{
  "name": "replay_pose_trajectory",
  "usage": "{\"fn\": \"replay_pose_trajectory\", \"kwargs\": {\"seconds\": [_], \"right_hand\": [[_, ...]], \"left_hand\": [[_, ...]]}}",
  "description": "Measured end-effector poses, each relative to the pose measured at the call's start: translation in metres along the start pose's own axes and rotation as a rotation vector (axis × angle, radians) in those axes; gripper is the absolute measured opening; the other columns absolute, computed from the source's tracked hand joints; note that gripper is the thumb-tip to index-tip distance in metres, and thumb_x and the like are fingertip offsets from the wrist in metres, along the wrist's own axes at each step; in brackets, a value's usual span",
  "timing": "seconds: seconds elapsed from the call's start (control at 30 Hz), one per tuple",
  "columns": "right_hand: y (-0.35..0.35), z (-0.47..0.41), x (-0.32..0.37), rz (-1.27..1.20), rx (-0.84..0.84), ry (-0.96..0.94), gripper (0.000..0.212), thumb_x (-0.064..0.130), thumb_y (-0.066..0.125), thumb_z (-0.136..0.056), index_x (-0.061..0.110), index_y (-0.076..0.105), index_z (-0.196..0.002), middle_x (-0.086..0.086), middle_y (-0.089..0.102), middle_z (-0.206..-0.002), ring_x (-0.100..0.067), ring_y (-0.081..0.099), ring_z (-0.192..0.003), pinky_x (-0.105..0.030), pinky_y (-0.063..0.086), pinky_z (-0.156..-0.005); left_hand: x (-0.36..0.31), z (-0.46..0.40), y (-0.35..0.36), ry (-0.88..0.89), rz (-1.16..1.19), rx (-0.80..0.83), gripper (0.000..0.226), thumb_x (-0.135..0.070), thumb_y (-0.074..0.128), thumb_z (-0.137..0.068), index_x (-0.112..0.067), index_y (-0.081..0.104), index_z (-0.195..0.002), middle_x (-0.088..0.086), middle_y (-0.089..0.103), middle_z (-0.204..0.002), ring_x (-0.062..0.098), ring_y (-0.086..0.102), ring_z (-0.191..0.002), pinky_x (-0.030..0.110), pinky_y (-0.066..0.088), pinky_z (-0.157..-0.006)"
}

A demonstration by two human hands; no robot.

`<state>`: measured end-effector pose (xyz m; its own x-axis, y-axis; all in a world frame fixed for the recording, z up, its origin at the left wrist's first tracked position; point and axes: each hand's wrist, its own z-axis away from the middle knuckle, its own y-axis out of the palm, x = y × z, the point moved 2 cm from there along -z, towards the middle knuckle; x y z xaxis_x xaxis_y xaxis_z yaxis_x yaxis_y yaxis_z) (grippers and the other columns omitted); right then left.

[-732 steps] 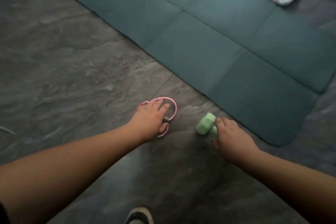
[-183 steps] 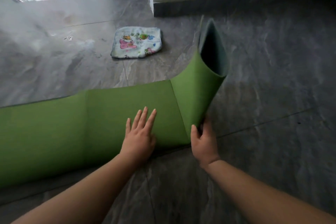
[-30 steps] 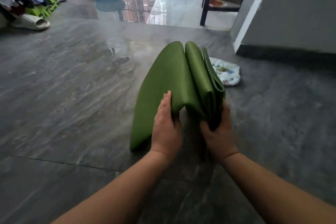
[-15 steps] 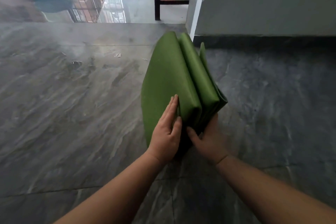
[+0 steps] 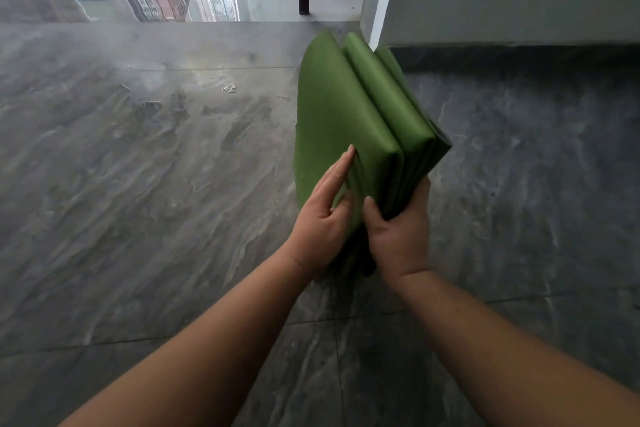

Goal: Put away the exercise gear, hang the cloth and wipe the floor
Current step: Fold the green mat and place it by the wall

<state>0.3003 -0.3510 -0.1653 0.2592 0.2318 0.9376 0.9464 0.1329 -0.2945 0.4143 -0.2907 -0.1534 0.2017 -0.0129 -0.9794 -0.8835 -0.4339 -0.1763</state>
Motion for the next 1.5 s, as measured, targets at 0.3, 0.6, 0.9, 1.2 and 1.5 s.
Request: {"fn": "replay_pose_trajectory", "kwargs": {"seconds": [0.3, 0.6, 0.9, 1.2, 1.5], "right_hand": [[-0.09, 0.041, 0.132, -0.009, 0.123, 0.215, 0.062, 0.019, 0.068, -0.077, 0.013, 0.042, -0.132, 0.026, 0.054, -0.112, 0.016, 0.054, -0.102, -0.009, 0.043, -0.087], [-0.21, 0.042, 0.355, -0.124, 0.248, 0.486, 0.064, 0.008, 0.072, -0.075, 0.041, 0.048, -0.123, 0.022, 0.067, -0.11, 0.001, 0.063, -0.104, -0.023, 0.051, -0.086], [-0.296, 0.026, 0.556, -0.387, 0.095, 0.661, 0.076, 0.001, 0.062, -0.06, 0.027, 0.053, -0.131, -0.002, 0.07, -0.117, -0.025, 0.066, -0.107, -0.039, 0.057, -0.08], [-0.404, 0.077, 0.681, -0.522, -0.256, 0.813, 0.064, -0.002, 0.052, -0.054, 0.003, 0.06, -0.118, -0.013, 0.073, -0.098, -0.035, 0.066, -0.097, -0.041, 0.051, -0.076], [-0.524, 0.162, 0.691, -0.665, -0.517, 0.865, 0.063, 0.008, 0.046, -0.049, 0.0, 0.064, -0.109, -0.015, 0.074, -0.09, -0.031, 0.072, -0.076, -0.038, 0.055, -0.067]], "left_hand": [[-0.112, 0.035, -0.039, -0.24, -0.172, 0.089, 0.069, -0.01, 0.053, -0.095, -0.031, 0.02, -0.152, -0.011, 0.026, -0.157, 0.0, 0.024, -0.142, 0.037, 0.028, -0.117], [-0.303, 0.042, -0.123, -0.461, -0.31, 0.081, 0.086, -0.03, 0.066, -0.09, -0.028, 0.009, -0.154, 0.002, 0.012, -0.162, 0.016, 0.013, -0.147, 0.039, 0.015, -0.121], [-0.475, 0.003, -0.209, -0.596, 0.08, 0.292, 0.101, -0.071, 0.075, -0.061, -0.038, 0.031, -0.145, 0.0, 0.054, -0.139, 0.021, 0.057, -0.122, 0.052, 0.042, -0.106], [-0.641, 0.006, -0.174, -0.658, 0.174, 0.774, 0.101, -0.062, 0.079, -0.062, -0.018, 0.037, -0.142, 0.002, 0.06, -0.13, 0.02, 0.062, -0.114, 0.038, 0.048, -0.1], [-0.714, 0.052, -0.024, -0.665, 0.225, 0.939, 0.1, -0.065, 0.078, -0.058, -0.016, 0.044, -0.139, 0.008, 0.066, -0.124, 0.025, 0.065, -0.111, 0.038, 0.051, -0.095]]}}
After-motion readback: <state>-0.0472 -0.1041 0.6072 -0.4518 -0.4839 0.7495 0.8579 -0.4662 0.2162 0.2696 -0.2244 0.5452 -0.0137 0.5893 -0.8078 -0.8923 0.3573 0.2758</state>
